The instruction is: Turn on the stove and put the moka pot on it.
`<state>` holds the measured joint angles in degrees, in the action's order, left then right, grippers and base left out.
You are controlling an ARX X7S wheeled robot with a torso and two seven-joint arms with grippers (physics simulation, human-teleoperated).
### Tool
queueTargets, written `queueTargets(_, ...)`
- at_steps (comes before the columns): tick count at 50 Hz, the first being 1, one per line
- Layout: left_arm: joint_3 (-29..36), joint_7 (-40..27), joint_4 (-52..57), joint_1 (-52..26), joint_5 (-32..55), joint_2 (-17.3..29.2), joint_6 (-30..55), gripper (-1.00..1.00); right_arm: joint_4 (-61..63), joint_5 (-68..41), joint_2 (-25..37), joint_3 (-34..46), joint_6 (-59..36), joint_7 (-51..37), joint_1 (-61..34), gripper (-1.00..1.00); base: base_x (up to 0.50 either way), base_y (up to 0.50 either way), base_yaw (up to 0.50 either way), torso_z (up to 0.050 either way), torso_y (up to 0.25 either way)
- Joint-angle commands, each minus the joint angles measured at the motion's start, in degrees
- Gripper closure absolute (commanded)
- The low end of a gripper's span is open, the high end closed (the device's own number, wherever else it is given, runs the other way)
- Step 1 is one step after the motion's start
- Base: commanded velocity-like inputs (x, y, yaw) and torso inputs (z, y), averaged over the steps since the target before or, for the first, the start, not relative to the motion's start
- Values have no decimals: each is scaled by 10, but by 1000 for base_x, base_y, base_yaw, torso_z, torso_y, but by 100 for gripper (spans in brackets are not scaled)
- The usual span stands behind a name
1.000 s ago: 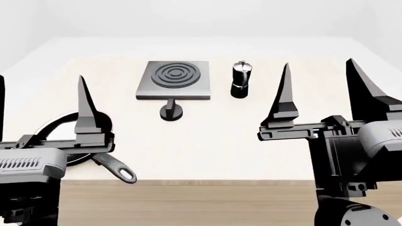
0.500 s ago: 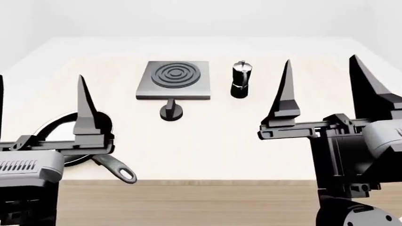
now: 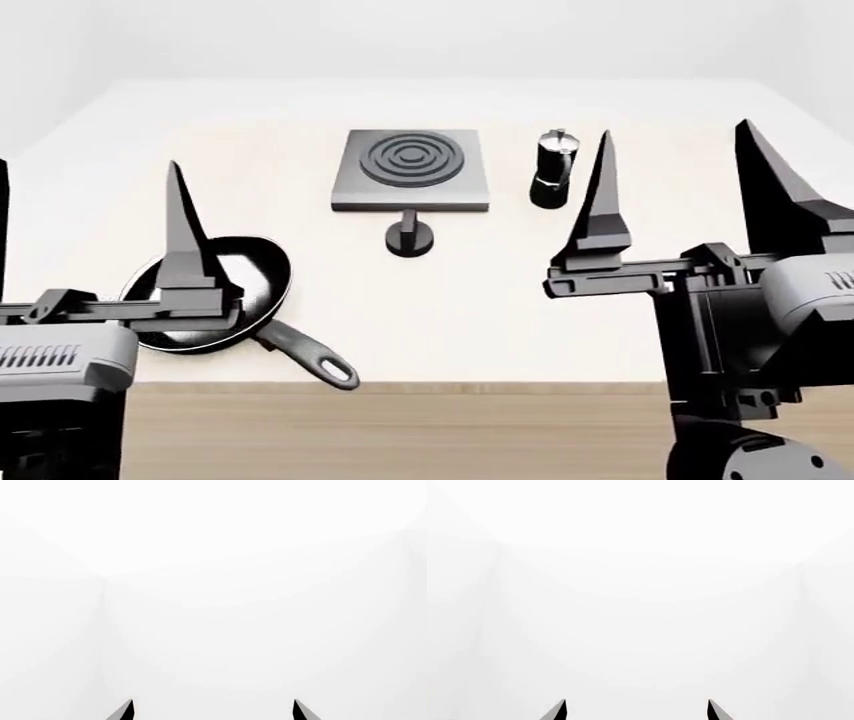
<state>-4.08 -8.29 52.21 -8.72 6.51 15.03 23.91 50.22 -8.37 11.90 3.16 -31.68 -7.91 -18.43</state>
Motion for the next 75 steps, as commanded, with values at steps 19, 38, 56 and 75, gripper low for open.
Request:
queueTargets(19, 7, -12, -3, 3, 10, 11, -7, -100, -5, -21, 4, -5, 0, -12, 1, -100, 78, 0, 0, 0, 0)
queueTargets(38, 8, -20, -7, 10, 15, 16, -16, -100, -8, -21, 11, 2, 18, -17, 9, -100, 233, 0, 0, 0, 0)
queueTargets(56, 13, -28, -1, 3, 20, 24, -5, -100, -3, -29, 16, 4, 8, -24, 1, -100, 234, 0, 0, 0, 0)
queueTargets(75, 12, -34, 2, -2, 28, 31, -1, -100, 7, -42, 21, 3, -17, -34, -17, -100, 236, 0, 0, 0, 0)
